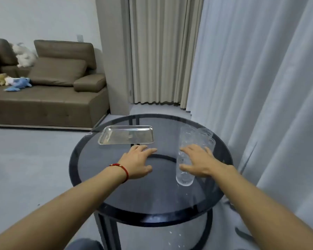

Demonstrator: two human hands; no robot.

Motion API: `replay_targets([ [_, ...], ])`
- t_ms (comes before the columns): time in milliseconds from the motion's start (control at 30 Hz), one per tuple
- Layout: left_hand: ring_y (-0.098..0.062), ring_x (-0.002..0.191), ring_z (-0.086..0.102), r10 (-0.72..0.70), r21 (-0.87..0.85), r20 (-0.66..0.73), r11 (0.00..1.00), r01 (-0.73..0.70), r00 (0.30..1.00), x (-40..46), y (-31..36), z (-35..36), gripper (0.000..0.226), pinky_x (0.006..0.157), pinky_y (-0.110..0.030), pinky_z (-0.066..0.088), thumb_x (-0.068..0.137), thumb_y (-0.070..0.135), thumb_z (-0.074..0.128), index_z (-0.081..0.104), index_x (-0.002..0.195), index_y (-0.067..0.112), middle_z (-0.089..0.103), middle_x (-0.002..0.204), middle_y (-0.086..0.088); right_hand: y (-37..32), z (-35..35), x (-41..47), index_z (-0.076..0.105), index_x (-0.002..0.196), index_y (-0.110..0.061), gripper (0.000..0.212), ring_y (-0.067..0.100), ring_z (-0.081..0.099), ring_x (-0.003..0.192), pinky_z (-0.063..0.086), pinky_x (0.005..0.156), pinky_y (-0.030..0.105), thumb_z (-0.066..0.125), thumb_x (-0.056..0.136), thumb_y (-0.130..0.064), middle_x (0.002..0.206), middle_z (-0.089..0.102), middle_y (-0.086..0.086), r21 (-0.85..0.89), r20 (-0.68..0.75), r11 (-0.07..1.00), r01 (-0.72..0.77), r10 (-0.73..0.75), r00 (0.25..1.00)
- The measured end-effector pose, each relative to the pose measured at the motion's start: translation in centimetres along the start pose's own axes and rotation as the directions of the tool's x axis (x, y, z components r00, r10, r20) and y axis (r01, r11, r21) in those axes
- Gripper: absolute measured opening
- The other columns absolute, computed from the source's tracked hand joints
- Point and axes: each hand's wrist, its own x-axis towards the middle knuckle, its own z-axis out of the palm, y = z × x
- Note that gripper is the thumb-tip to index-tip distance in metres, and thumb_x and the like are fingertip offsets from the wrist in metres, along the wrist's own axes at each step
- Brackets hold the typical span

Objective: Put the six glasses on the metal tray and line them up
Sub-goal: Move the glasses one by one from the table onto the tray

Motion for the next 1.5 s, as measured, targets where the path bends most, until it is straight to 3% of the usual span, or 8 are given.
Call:
replay_targets([
  [200,-0.029,0.146,0.028,-0.202,-0.254,-0.037,0.949,0.187,0.979,-0.5,-0.4,4.3,0.068,0.116,-0.054,0.034,0.087,0.032,0.059,0.037,0.151,0.031,0.032,0.159,-0.005,0.7,3.0,-0.2,0.008,0.162,-0.035,0.089,0.024,-0.009,0.159,-0.016,0.118,0.065,0.054,0.090,-0.056,0.171,0.010,-0.003,-0.197,0.039,0.980,0.034,-0.027,0.999],
  [367,-0.026,0.150,0.024,-0.315,-0.291,-0.087,0.916,0.278,0.945,0.9,-4.4,7.7,0.064,0.120,-0.049,0.030,0.088,0.032,0.060,0.041,0.149,0.028,0.032,0.161,-0.007,1.2,1.5,1.4,0.033,0.155,-0.038,0.089,0.018,0.018,0.155,-0.027,0.114,0.061,0.067,0.078,-0.068,0.145,0.046,-0.007,-0.248,0.015,0.959,0.134,-0.135,0.991],
  [467,-0.026,0.151,0.023,-0.365,-0.226,-0.131,0.916,0.331,0.922,3.6,-6.8,7.9,0.060,0.122,-0.050,0.024,0.090,0.035,0.056,0.044,0.148,0.026,0.034,0.161,-0.007,-0.5,0.4,3.4,0.043,0.148,-0.039,0.089,0.017,0.042,0.134,-0.016,0.120,0.056,0.067,0.069,-0.072,0.121,0.051,-0.006,-0.190,-0.010,0.974,0.123,-0.127,0.992],
  [600,-0.023,0.154,0.013,-0.383,-0.130,-0.164,0.922,0.365,0.909,6.2,-9.3,9.1,0.055,0.124,-0.055,0.010,0.096,0.044,0.045,0.039,0.149,0.031,0.027,0.164,-0.003,-3.6,-0.1,9.7,0.047,0.146,-0.033,0.090,0.022,0.053,0.125,0.037,0.113,0.045,0.077,0.068,-0.067,0.128,0.054,0.000,0.094,-0.086,0.992,0.086,-0.078,0.993],
  [667,-0.023,0.154,0.011,-0.382,-0.082,-0.178,0.924,0.373,0.907,6.6,-9.9,10.3,0.055,0.123,-0.058,0.006,0.097,0.047,0.037,0.034,0.150,0.033,0.024,0.165,-0.003,-5.0,0.4,14.4,0.049,0.147,-0.026,0.091,0.024,0.056,0.124,0.046,0.106,0.044,0.085,0.069,-0.057,0.130,0.054,0.006,0.217,-0.143,0.974,0.066,-0.036,0.989],
  [1100,-0.032,0.152,0.018,-0.377,-0.027,-0.235,0.924,0.382,0.896,7.4,-10.1,11.8,0.058,0.120,-0.065,0.007,0.092,0.047,0.023,0.034,0.146,0.030,0.029,0.163,-0.006,-10.4,4.9,37.4,0.050,0.144,-0.010,0.087,0.032,0.050,0.130,0.047,0.105,0.045,0.091,0.071,-0.036,0.138,0.057,0.011,0.247,-0.258,0.969,0.015,0.051,0.965],
  [1367,-0.032,0.149,0.026,-0.379,-0.034,-0.234,0.923,0.382,0.895,7.4,-10.2,11.8,0.055,0.118,-0.065,0.013,0.090,0.046,0.025,0.040,0.140,0.030,0.036,0.159,-0.006,-10.5,5.3,34.9,0.032,0.153,-0.013,0.080,0.036,0.041,0.137,0.040,0.110,0.051,0.073,0.090,-0.039,0.153,0.040,0.015,0.214,-0.221,0.976,-0.028,0.076,0.972],
  [1500,-0.027,0.148,0.027,-0.382,-0.046,-0.250,0.922,0.383,0.889,7.2,-10.3,11.3,0.053,0.118,-0.061,0.015,0.091,0.046,0.033,0.044,0.141,0.030,0.038,0.157,-0.005,-10.0,5.8,26.7,0.045,0.146,-0.014,0.056,0.034,0.045,0.132,0.040,0.107,0.046,0.059,0.093,-0.027,0.146,0.048,0.013,0.209,-0.299,0.978,0.008,0.056,0.953],
])
